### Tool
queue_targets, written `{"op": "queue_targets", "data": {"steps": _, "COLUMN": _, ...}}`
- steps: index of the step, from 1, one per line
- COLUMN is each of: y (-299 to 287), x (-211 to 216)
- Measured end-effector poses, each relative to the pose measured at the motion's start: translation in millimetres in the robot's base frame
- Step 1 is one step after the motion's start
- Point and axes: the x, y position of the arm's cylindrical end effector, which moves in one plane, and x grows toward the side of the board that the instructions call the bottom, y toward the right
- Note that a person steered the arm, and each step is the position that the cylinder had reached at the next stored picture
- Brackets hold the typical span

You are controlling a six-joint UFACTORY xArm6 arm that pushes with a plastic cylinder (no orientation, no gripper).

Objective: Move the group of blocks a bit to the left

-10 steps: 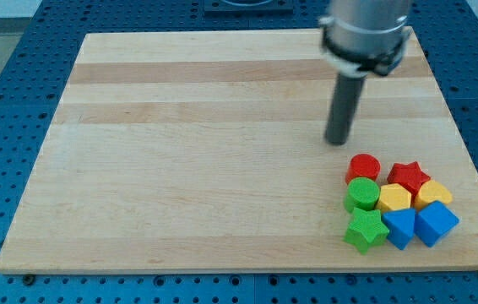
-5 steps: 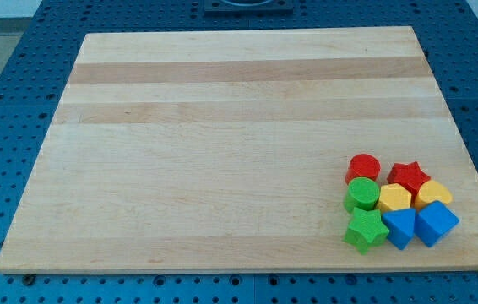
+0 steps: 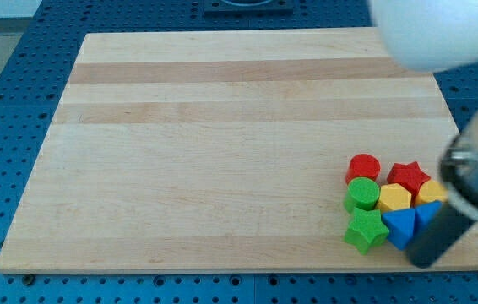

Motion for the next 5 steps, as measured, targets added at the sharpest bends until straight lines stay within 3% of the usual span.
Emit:
{"op": "queue_targets", "data": {"steps": 2, "y": -82.7, "x": -11.9}}
{"op": "queue_targets", "data": {"steps": 5, "y": -57.5, "x": -0.2}}
